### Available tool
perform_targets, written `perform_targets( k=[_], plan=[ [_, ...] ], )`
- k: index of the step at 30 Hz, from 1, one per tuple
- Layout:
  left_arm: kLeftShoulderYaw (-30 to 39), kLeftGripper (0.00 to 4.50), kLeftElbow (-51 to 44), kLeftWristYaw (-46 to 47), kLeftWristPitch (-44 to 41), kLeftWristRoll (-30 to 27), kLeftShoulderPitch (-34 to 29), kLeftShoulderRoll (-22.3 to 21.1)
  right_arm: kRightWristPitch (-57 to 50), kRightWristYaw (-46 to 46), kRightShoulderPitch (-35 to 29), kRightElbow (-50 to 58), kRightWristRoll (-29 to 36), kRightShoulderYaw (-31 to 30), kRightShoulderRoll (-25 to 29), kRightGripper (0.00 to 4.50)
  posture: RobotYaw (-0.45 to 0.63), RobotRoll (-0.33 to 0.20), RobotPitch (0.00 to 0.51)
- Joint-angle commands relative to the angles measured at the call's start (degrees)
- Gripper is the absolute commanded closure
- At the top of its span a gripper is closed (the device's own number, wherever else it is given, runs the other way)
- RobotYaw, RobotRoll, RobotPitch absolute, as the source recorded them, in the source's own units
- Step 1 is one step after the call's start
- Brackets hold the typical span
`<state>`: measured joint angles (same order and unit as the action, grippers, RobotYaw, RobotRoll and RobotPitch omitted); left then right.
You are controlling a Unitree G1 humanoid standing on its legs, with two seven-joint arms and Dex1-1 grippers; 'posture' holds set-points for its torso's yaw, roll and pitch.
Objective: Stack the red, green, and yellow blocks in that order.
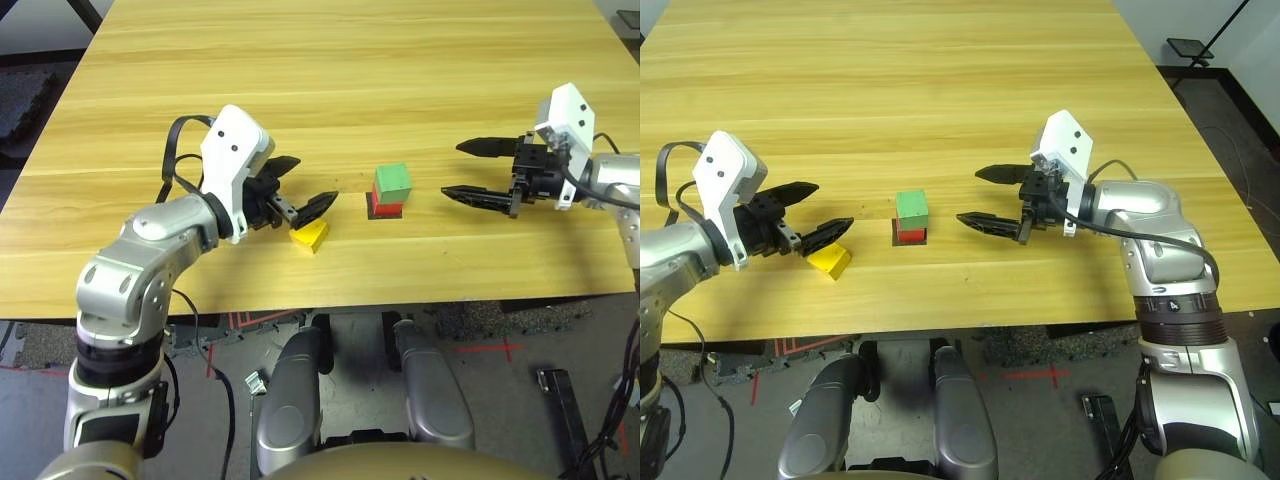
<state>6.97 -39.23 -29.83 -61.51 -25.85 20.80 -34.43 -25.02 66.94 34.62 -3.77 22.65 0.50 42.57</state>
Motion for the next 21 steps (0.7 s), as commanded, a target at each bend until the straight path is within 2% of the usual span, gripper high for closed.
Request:
perform_targets(
  k=[1, 8, 21],
  plan=[
    [-0.1, 0.01, -2.5, 1.7, -2.5, 0.7, -2.2, -2.8, 1.2, 0.3, 0.2, -1.2, -0.6, -1.0, -0.7, 0.00, 0.26, 0.114, 0.300],
    [1.5, 0.01, -9.3, 6.3, -9.9, -2.1, -8.1, -0.4, 2.0, 0.6, 0.6, -2.3, -0.9, -1.5, -1.6, 0.00, 0.27, 0.113, 0.295],
    [3.5, 0.01, -10.7, 12.4, -19.1, -3.3, -6.0, 6.6, 3.3, 1.1, 1.4, -4.0, -1.8, -2.3, -2.0, 0.00, 0.28, 0.112, 0.291]
  ],
)
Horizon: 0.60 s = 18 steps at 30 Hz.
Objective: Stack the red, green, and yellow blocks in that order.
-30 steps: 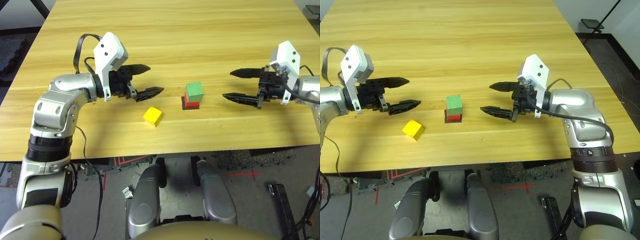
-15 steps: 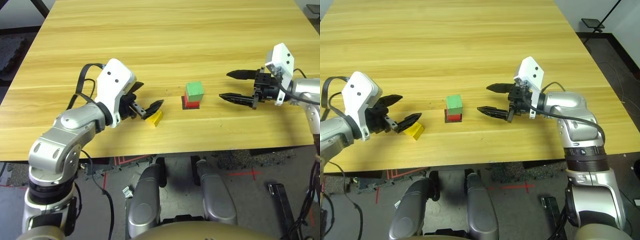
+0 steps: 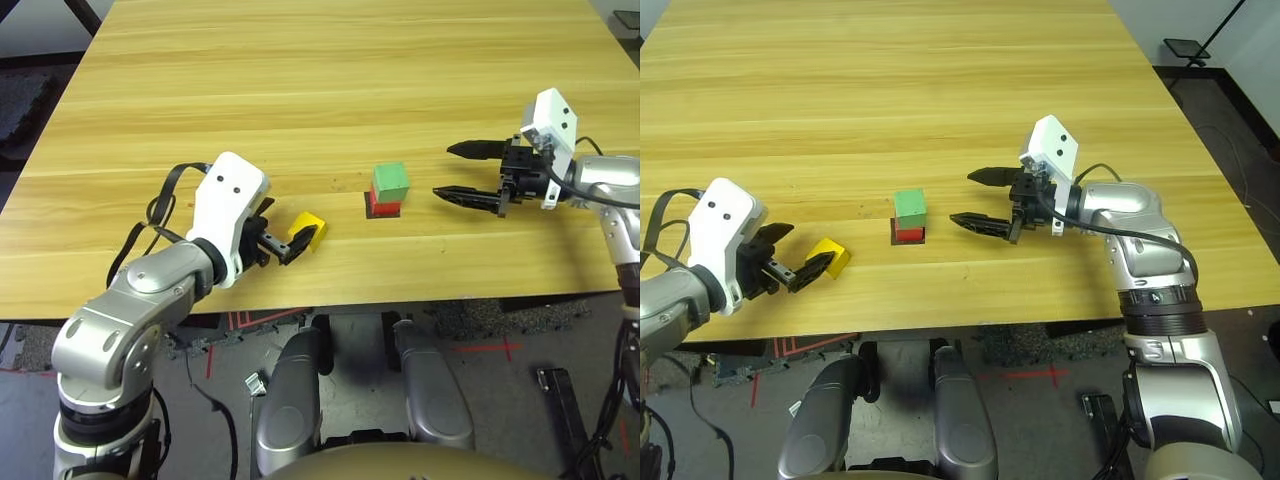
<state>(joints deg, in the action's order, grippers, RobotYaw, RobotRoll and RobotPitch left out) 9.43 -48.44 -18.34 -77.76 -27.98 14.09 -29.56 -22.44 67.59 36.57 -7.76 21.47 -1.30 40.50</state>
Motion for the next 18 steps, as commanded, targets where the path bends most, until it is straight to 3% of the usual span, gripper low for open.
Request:
perform_targets(
  k=[1, 18],
  plan=[
    [1.2, 0.01, -1.6, 1.0, -3.6, -1.3, 1.0, 2.2, 0.9, 0.5, -0.6, -0.1, -0.7, -0.5, 0.1, 0.00, 0.28, 0.112, 0.291],
    [1.1, 0.01, -2.6, -0.9, -8.7, -4.5, 2.9, 1.5, 1.6, 0.7, 0.1, -2.4, -1.2, -0.8, -0.4, 0.00, 0.29, 0.109, 0.305]
  ],
)
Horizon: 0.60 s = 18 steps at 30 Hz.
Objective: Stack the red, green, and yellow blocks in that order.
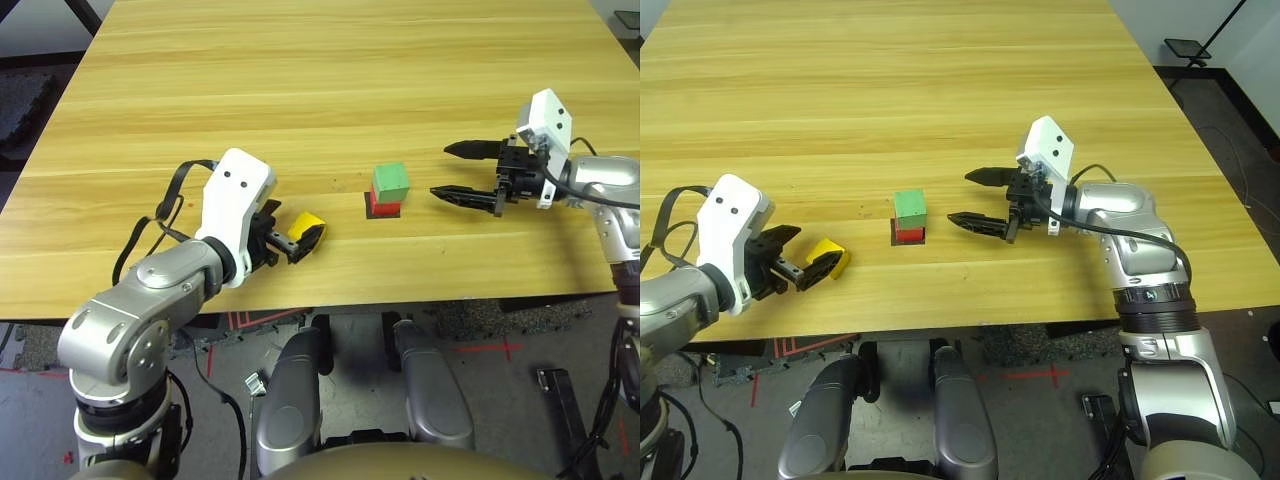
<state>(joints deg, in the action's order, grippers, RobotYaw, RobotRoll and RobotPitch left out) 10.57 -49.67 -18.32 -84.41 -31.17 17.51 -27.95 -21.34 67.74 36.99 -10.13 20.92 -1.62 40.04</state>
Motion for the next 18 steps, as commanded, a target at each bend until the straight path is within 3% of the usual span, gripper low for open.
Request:
perform_targets(
  k=[1, 10, 18],
  plan=[
    [-0.1, 0.01, -1.3, -1.2, -2.6, -1.8, -0.5, 0.0, 0.5, 0.5, -0.3, -0.1, -0.6, -0.5, 0.0, 0.00, 0.29, 0.109, 0.305],
    [-5.1, 0.01, 1.4, -3.2, -0.7, -2.1, -0.3, -4.9, 0.4, 0.4, 0.1, -0.2, -0.7, -0.9, -0.6, 0.00, 0.29, 0.106, 0.314],
    [-7.5, 0.01, 4.4, -1.8, 2.5, -0.5, -1.1, -4.2, -0.1, 0.5, -0.4, 0.7, -0.5, -0.5, -0.1, 0.00, 0.27, 0.095, 0.317]
  ],
)
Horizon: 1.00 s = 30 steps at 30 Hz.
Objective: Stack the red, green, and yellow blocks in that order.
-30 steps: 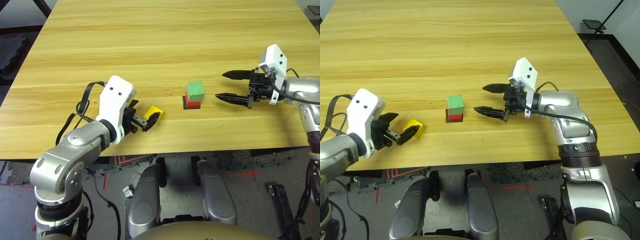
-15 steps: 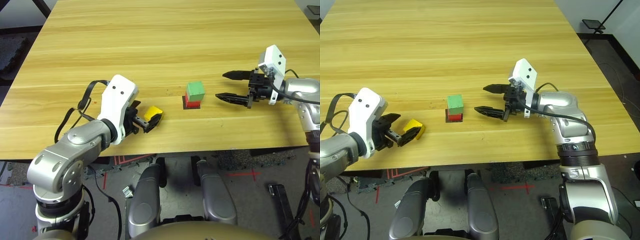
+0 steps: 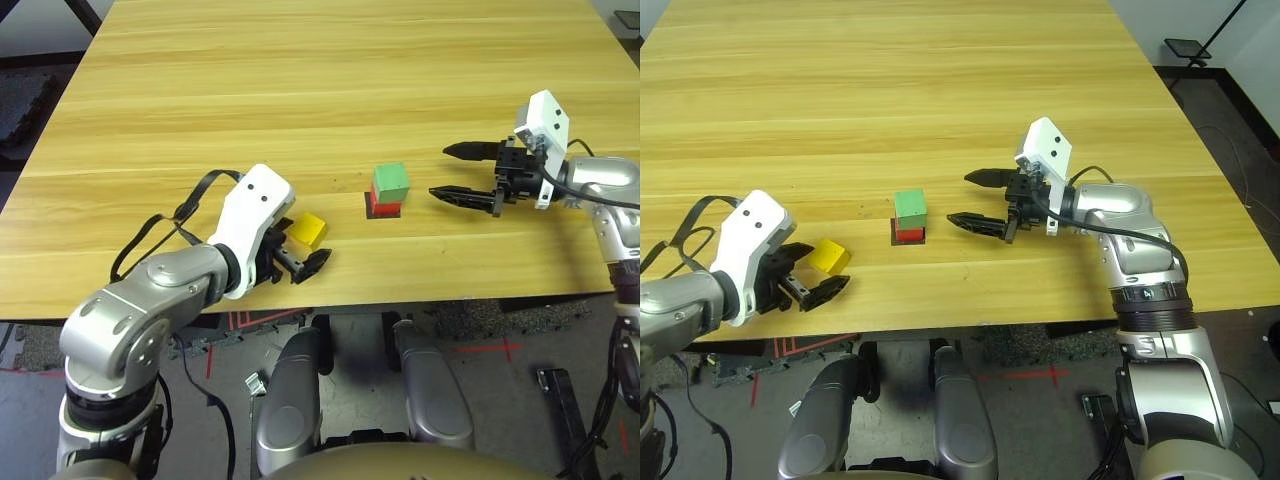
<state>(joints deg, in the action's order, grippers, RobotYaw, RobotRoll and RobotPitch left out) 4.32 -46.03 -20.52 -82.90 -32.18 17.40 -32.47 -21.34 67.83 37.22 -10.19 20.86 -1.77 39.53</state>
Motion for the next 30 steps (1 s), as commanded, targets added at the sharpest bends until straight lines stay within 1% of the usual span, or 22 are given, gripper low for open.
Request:
perform_targets(
  k=[1, 7, 10, 14, 16, 18, 21, 23, 26, 30],
  plan=[
    [-1.4, 0.01, 1.1, 0.7, 1.4, 0.7, -0.9, 0.5, -0.1, 0.4, -0.6, 0.8, -0.4, -0.3, 0.5, 0.00, 0.27, 0.094, 0.316],
    [-1.8, 0.01, 2.6, 1.6, 3.0, 1.3, -1.2, 1.4, -0.2, 0.2, -0.6, 1.0, -0.4, -0.3, 0.4, 0.00, 0.27, 0.091, 0.313],
    [-2.2, 0.59, 3.4, 2.0, 4.0, 1.6, -1.4, 1.6, 0.0, 0.2, -0.6, 0.9, -0.5, -0.4, 0.3, 0.00, 0.27, 0.091, 0.312],
    [-2.4, 2.02, 3.8, 2.1, 4.8, 1.8, -1.8, 1.4, 0.1, 0.2, -0.5, 0.8, -0.5, -0.3, 0.3, 0.00, 0.27, 0.091, 0.311],
    [-2.8, 2.57, 4.3, 1.9, 5.8, 2.1, -2.0, 0.7, 0.2, 0.2, -0.3, 0.7, -0.6, -0.4, 0.2, 0.00, 0.27, 0.091, 0.311],
    [-3.0, 2.57, 5.0, 1.5, 6.8, 2.5, -1.9, -0.1, 0.3, 0.2, -0.2, 0.4, -0.7, -0.4, 0.2, 0.00, 0.27, 0.093, 0.308],
    [-3.7, 2.57, 8.2, 0.2, 10.5, 4.1, 0.1, -2.6, 0.4, 0.1, -0.1, 0.2, -0.7, -0.5, -0.1, 0.00, 0.28, 0.094, 0.307],
    [-4.4, 2.57, 12.2, -1.4, 16.1, 6.1, 3.3, -4.6, 0.4, 0.2, 0.0, 0.1, -0.8, -0.7, -0.3, 0.00, 0.28, 0.096, 0.301],
    [-5.8, 2.57, 18.2, -6.4, 25.4, 8.2, 7.8, -7.2, 0.2, 0.9, 0.1, 0.4, -0.7, -1.2, -0.3, 0.00, 0.29, 0.095, 0.296],
    [-6.6, 2.57, 25.0, -12.1, 33.4, 9.9, 12.7, -9.2, -0.1, 2.0, 0.2, 1.0, -0.6, -1.5, 0.1, 0.00, 0.29, 0.092, 0.291]
  ],
)
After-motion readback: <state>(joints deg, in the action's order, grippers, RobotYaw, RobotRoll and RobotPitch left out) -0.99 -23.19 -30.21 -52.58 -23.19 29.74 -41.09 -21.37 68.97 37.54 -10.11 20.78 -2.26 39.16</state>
